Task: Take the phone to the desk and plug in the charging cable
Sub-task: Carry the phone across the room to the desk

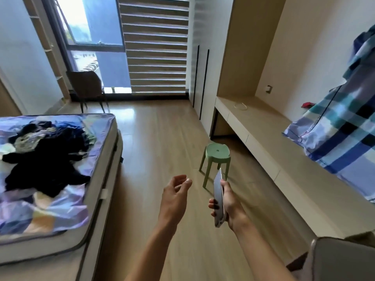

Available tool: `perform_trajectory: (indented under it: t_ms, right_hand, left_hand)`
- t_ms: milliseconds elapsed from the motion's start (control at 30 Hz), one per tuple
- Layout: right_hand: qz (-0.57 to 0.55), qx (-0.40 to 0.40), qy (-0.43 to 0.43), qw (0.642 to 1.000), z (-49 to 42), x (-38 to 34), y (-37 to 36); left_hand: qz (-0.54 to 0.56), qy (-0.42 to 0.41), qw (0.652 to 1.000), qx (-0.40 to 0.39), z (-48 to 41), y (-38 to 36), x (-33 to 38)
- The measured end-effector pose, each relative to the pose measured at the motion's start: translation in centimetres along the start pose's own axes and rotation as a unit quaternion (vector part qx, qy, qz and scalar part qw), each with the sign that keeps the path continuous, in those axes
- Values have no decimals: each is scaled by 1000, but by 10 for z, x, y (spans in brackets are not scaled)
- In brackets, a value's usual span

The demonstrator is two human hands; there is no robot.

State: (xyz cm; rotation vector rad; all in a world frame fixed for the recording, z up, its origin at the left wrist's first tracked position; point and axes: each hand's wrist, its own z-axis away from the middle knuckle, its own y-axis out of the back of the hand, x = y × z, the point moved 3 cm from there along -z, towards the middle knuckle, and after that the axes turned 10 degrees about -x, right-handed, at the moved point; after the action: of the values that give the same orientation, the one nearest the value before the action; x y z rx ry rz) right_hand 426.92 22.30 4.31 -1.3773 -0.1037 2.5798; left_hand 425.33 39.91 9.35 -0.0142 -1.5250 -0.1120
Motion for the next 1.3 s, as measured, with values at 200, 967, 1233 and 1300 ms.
perform_trajectory:
  t_ms: [200, 967, 1233, 1300]
  right_hand:
    - [-10, 4, 12, 1000, -156, -80, -7]
    - [-3, 42, -13, 999, -635, -381, -86]
    - [-63, 92, -2, 994, -775, -478, -98]
    - [-73, 108, 0, 991, -818, -498, -92]
  left_hand:
    - [-10, 5, 1000, -5, -168, -3, -13]
    - [17, 18, 1000, 1, -751, 49, 0]
    - [13, 51, 997, -55, -951, 57, 13]
    - [14, 55, 996, -76, -1000, 49, 10]
